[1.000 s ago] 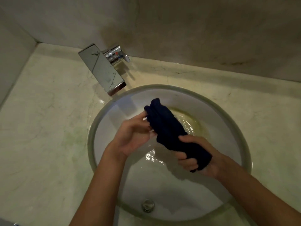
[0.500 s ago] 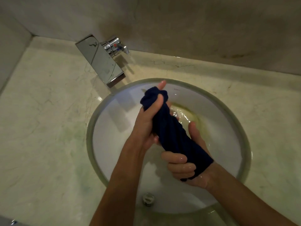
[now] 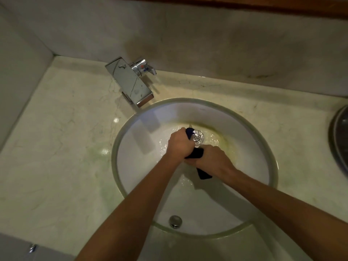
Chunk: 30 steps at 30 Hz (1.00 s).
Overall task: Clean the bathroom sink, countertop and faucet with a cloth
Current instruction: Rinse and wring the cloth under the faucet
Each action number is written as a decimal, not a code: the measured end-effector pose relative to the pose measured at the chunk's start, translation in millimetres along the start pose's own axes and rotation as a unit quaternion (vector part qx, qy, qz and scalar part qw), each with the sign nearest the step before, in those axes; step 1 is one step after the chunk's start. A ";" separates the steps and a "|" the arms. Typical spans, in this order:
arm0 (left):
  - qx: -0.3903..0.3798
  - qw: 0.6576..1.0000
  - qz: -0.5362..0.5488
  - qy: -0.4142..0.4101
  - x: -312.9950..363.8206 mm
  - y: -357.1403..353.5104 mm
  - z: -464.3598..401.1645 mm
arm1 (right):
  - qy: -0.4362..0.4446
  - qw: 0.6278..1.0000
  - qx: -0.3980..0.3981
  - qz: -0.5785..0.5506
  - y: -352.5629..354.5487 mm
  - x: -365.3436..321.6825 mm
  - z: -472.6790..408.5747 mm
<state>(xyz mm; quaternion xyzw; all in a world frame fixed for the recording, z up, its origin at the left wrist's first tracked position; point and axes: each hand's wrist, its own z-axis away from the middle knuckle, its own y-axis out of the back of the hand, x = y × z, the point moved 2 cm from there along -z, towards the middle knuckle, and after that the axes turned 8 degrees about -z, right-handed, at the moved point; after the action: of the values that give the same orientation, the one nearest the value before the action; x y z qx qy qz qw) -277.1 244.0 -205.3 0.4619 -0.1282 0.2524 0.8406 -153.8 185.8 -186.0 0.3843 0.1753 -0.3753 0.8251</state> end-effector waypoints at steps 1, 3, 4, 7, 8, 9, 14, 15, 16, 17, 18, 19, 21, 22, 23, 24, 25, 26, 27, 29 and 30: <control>-0.014 0.998 0.053 -0.011 1.5 8.8 3.8 | -0.011 0.997 -0.021 -0.070 5.5 1.0 2.5; -0.098 0.966 0.236 -0.025 4.5 32.6 17.0 | -0.054 0.958 -0.114 -0.256 15.3 2.1 12.1; -0.168 0.924 0.342 -0.033 5.3 47.7 25.7 | -0.075 0.914 -0.178 -0.356 19.7 4.0 18.9; -0.324 0.783 0.519 -0.112 -1.8 88.3 50.8 | -0.087 0.690 -0.384 -0.608 27.5 12.8 36.8; -0.324 0.777 0.517 -0.155 -4.7 94.6 54.9 | -0.074 0.614 -0.448 -0.645 27.3 14.1 42.0; -0.303 0.789 0.501 -0.189 -6.4 95.4 56.9 | -0.052 0.560 -0.496 -0.662 26.3 13.3 47.2; -0.189 0.776 0.587 -0.132 4.9 66.3 55.8 | 0.050 0.449 -0.574 -0.683 7.4 1.6 65.8; -0.208 0.747 0.619 -0.124 7.3 58.9 56.5 | 0.058 0.454 -0.571 -0.681 3.8 1.8 66.8; -0.234 0.718 0.640 -0.144 10.6 52.9 58.8 | 0.069 0.464 -0.572 -0.673 1.9 1.8 68.1; -0.253 0.683 0.661 -0.179 14.2 48.1 61.9 | 0.081 0.475 -0.574 -0.662 1.1 1.8 68.9; -0.267 0.642 0.687 -0.212 16.7 45.8 64.6 | 0.091 0.480 -0.575 -0.656 0.9 1.5 70.2; -0.280 0.599 0.717 -0.222 17.9 45.3 65.9 | 0.090 0.478 -0.574 -0.658 0.9 0.5 72.2; -0.286 0.559 0.746 -0.221 18.2 47.7 63.0 | 0.065 0.467 -0.572 -0.671 1.7 -3.5 77.1; -0.277 0.581 0.731 -0.226 19.1 51.7 62.1 | 0.054 0.474 -0.562 -0.675 2.2 -4.9 79.7; -0.261 0.627 0.700 -0.221 20.0 53.2 60.3 | 0.042 0.502 -0.541 -0.673 3.1 -6.7 82.0; -0.236 0.685 0.659 -0.203 20.3 53.3 58.2 | 0.022 0.553 -0.508 -0.659 5.7 -10.7 83.1; -0.194 0.753 0.608 -0.163 20.1 50.9 53.6 | -0.006 0.633 -0.454 -0.627 8.6 -13.9 81.1; -0.141 0.812 0.555 -0.116 18.2 46.6 47.6 | -0.035 0.730 -0.379 -0.568 10.9 -17.5 76.6; -0.090 0.856 0.503 -0.074 13.9 39.4 39.1 | -0.061 0.823 -0.292 -0.484 12.0 -18.7 69.2; -0.043 0.922 0.383 -0.034 7.5 23.8 22.6 | -0.074 0.943 -0.145 -0.291 9.7 -20.4 52.6; -0.048 0.950 0.309 -0.022 4.4 15.0 12.7 | -0.063 0.972 -0.096 -0.204 5.5 -20.6 43.6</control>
<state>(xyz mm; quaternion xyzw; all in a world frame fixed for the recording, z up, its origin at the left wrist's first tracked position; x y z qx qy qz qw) -281.3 241.4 -185.9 0.3645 -0.2955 0.4830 0.7393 -163.2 164.7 -143.3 0.2351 0.2327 -0.5411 0.7732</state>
